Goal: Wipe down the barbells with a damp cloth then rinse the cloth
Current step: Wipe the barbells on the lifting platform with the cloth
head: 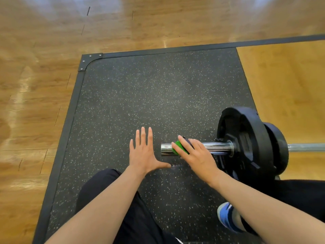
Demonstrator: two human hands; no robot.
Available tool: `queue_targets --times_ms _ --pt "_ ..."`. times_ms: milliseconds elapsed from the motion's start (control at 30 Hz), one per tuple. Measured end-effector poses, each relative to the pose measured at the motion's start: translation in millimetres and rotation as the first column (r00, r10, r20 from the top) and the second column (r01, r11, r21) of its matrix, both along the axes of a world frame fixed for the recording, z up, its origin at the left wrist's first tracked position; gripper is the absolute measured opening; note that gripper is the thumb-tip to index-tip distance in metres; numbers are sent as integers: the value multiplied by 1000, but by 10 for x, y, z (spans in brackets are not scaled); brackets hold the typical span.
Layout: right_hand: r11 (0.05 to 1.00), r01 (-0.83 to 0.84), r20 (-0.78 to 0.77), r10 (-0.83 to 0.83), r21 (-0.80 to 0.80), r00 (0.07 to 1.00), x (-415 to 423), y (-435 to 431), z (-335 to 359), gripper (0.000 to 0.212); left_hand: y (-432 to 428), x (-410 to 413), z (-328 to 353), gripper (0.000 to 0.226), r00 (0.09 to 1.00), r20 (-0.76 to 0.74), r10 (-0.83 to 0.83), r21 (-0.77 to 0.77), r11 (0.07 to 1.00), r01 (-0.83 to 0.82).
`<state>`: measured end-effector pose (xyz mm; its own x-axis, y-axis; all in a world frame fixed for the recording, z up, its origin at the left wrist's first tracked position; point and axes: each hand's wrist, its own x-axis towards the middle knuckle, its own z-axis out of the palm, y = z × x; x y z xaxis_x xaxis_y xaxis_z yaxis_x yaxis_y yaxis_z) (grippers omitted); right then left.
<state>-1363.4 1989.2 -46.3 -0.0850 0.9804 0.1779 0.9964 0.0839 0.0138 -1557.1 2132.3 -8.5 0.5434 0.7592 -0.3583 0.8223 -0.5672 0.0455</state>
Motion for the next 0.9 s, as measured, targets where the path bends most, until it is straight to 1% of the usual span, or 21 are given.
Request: queue_targets --times_ms 33,100,167,233,367,433,533,633,767,833,900 --pt "999 37 16 -37 5 999 161 -98 5 78 3 33 -10 162 1000 0 -13 7 1000 13" --pt "993 121 -2 -121 13 993 396 -245 43 73 13 104 -23 163 999 4 -42 15 999 42" --pt "982 187 -27 -188 -8 982 445 -297 44 73 -1 162 -20 163 998 16 -54 5 999 53" --pt "978 211 -25 -211 -3 977 388 -257 30 74 -21 210 -19 162 998 20 -59 14 998 59" --pt "993 118 -35 -117 15 993 241 -41 36 73 -61 210 -19 161 999 33 -30 19 999 30" --pt "997 71 -31 -71 9 997 58 109 32 74 -87 206 -16 161 999 29 -27 -4 1000 27" --pt "998 58 -39 -58 -6 998 -294 341 -6 72 -79 196 8 159 999 37 -17 3 1000 17" --pt "997 78 -60 -78 -14 995 -439 460 6 75 -48 166 18 153 999 34 -20 19 1000 20" --pt "1000 23 -66 -24 -14 998 -326 403 37 71 -37 174 9 159 999 23 -35 17 999 35" --pt "999 46 -96 -48 -25 994 -182 292 62 67 -18 188 8 163 999 42 -29 5 1000 29" --pt "994 106 -116 -110 -39 987 -5 120 67 65 -4 216 -2 164 999 31 -31 -9 999 32"
